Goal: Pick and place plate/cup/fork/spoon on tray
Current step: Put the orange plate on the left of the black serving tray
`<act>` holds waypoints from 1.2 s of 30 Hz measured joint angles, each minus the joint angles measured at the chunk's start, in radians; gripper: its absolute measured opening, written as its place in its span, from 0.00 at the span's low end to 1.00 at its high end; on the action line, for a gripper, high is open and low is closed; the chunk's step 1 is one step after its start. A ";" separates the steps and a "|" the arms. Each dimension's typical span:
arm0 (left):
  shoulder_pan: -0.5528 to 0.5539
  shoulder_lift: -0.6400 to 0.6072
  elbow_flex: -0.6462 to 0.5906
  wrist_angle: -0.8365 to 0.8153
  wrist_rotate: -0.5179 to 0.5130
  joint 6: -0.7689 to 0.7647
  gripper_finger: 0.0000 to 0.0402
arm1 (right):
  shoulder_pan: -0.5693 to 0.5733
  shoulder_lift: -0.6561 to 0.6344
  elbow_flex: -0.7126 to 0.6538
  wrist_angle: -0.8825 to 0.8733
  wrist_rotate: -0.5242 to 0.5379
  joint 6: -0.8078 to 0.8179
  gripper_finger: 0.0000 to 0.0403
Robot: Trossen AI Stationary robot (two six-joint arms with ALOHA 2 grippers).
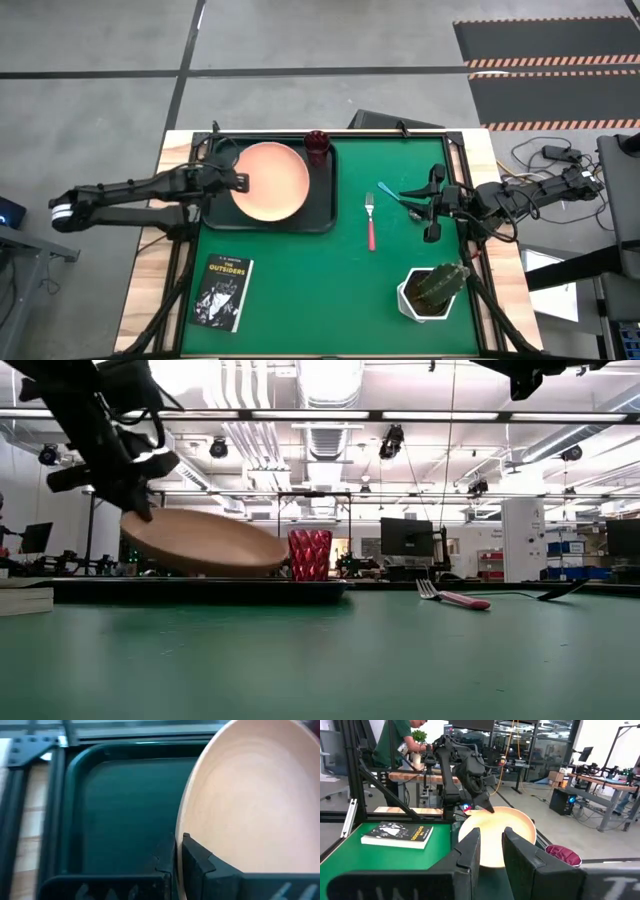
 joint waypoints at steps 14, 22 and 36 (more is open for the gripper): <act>0.065 0.049 -0.022 -0.104 -0.135 -0.005 0.00 | 0.000 0.000 0.000 -0.001 0.000 -0.002 0.17; 0.085 0.121 -0.022 -0.133 -0.140 -0.005 0.00 | 0.000 0.000 0.000 -0.003 0.000 -0.003 0.17; 0.097 0.207 -0.023 -0.142 -0.142 0.005 0.08 | 0.000 0.000 0.000 -0.015 0.000 -0.002 0.17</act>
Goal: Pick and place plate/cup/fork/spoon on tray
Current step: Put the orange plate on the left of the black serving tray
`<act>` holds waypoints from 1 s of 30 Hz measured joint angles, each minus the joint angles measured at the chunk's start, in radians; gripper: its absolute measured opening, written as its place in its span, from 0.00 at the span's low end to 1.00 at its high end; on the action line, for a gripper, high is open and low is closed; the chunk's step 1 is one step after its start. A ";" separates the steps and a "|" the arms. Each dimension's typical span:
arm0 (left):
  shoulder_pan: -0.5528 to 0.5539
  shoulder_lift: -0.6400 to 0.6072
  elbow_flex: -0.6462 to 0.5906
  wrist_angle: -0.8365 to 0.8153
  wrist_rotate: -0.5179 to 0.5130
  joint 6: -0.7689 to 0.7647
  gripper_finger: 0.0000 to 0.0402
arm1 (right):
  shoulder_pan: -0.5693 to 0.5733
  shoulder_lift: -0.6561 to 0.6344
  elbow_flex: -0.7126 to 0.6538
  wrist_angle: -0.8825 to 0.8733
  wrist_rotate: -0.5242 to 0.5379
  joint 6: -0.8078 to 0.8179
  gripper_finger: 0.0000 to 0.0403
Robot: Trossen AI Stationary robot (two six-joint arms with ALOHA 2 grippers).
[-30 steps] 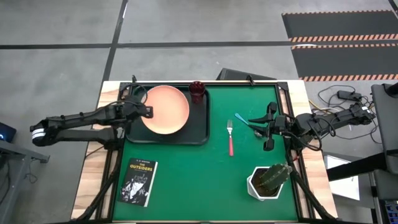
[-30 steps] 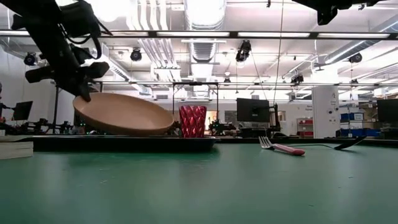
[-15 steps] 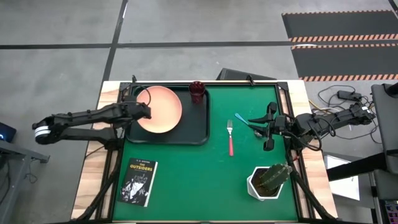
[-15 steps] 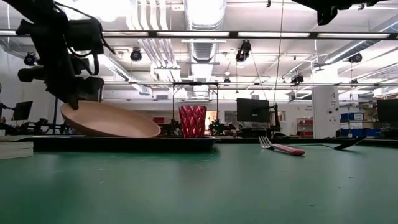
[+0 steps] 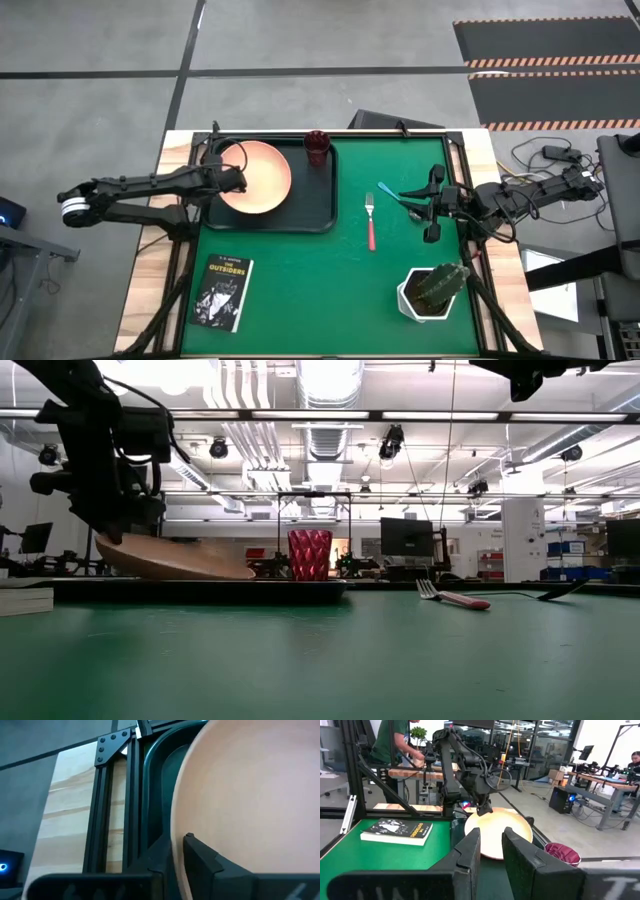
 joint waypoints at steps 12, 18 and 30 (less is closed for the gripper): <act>-0.005 0.027 0.004 0.097 0.118 0.026 0.18 | 0.000 0.000 0.000 0.000 0.000 0.000 0.17; -0.025 0.080 0.001 0.384 0.201 0.121 0.18 | 0.000 0.000 0.000 0.000 0.000 -0.007 0.17; -0.027 0.389 0.003 0.543 0.216 0.153 0.18 | 0.000 0.000 0.000 -0.008 0.000 -0.008 0.17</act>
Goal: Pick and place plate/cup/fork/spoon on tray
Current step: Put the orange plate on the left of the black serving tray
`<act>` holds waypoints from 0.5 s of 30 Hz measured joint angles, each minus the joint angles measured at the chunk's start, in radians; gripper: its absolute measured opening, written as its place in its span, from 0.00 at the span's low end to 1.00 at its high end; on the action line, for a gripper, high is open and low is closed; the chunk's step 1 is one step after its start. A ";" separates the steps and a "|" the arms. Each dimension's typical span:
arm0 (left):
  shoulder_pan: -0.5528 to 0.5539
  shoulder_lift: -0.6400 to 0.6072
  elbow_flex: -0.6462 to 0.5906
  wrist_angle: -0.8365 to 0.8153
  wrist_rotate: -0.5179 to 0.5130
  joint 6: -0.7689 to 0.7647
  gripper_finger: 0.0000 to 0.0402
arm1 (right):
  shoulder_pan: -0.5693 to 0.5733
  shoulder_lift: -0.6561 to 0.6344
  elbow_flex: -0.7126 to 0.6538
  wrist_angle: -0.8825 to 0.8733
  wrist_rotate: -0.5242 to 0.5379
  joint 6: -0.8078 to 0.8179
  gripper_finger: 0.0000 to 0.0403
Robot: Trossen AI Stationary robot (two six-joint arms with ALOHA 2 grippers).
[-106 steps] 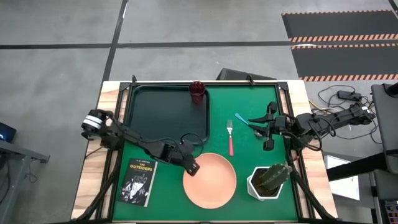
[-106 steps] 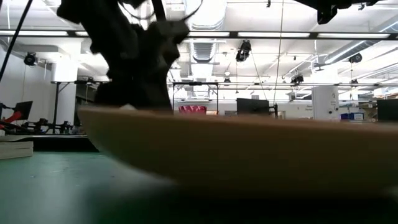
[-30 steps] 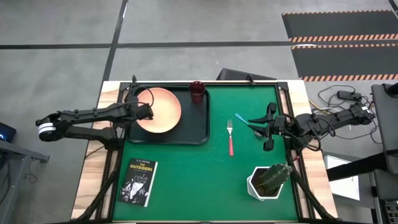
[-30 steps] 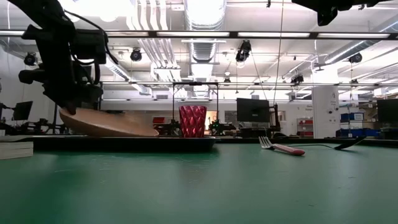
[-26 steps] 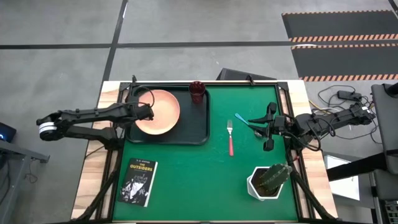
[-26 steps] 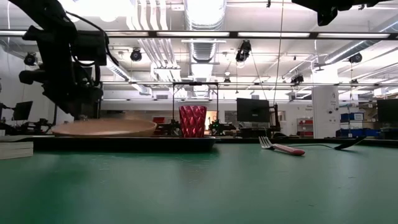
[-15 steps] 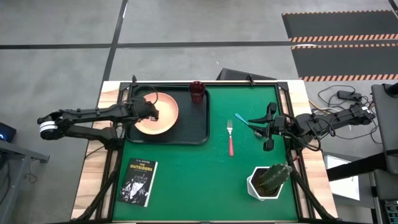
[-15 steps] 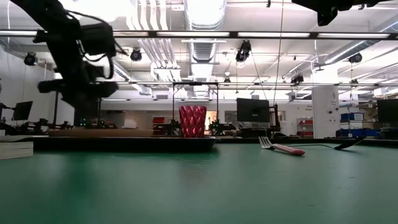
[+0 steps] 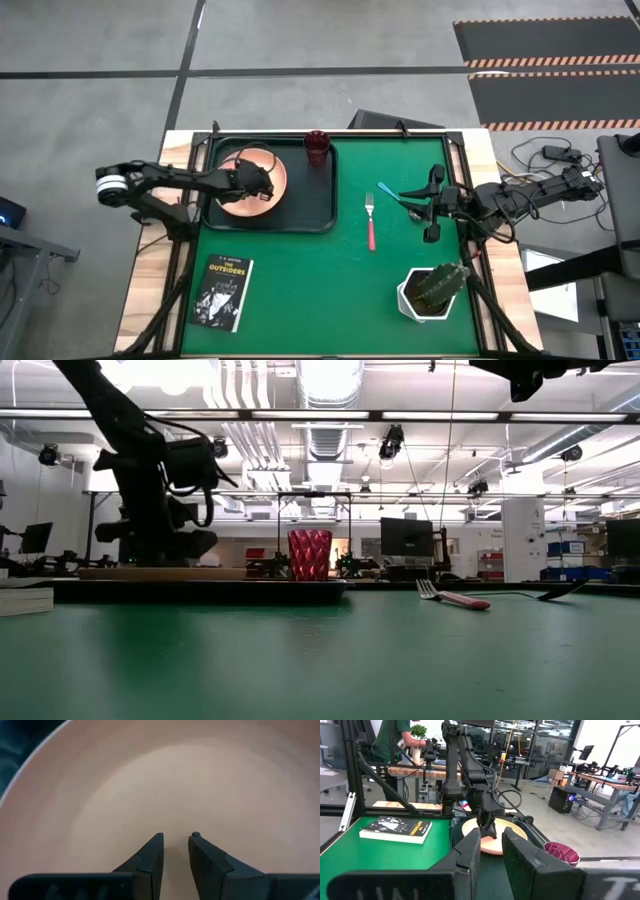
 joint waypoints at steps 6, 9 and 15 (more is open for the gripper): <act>0.000 0.029 0.003 -0.001 -0.046 0.000 0.18 | 0.000 0.000 0.000 0.000 0.000 0.000 0.17; 0.001 0.017 0.001 -0.035 -0.075 0.000 0.18 | 0.000 0.000 0.000 -0.002 0.000 0.003 0.17; 0.001 -0.020 -0.001 -0.070 -0.072 0.001 0.18 | 0.000 0.000 0.000 -0.024 0.001 0.008 0.17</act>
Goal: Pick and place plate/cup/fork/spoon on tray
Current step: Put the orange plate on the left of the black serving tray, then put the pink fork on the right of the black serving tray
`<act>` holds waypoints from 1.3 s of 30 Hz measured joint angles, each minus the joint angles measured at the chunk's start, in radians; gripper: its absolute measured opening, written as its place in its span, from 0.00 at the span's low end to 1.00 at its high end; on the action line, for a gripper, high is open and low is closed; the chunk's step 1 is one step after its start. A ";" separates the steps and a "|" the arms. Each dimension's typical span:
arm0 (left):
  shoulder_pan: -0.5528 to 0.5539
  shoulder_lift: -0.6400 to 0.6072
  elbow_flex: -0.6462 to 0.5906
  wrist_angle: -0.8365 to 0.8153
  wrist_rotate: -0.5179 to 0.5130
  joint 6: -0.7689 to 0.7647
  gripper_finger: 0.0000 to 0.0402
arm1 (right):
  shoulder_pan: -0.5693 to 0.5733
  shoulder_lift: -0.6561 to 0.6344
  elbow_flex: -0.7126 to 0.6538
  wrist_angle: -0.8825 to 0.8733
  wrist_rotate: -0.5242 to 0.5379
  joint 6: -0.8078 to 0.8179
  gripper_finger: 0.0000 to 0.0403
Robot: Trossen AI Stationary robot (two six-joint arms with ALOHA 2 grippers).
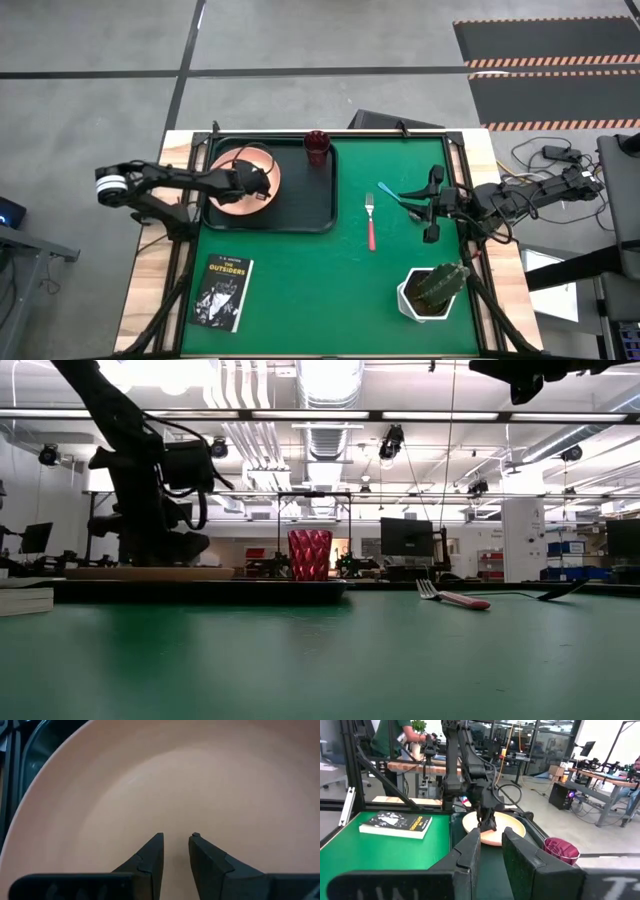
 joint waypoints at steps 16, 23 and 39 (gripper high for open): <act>-0.161 -0.284 0.022 0.183 0.072 0.277 0.18 | 0.000 0.000 0.000 0.001 0.000 0.127 0.17; -0.269 -0.382 0.021 0.283 0.137 0.478 0.18 | 0.000 0.009 -0.001 0.004 0.000 0.251 0.17; -0.291 -0.438 0.002 0.285 0.139 0.582 0.18 | 0.000 0.303 0.236 -0.043 0.052 0.520 0.17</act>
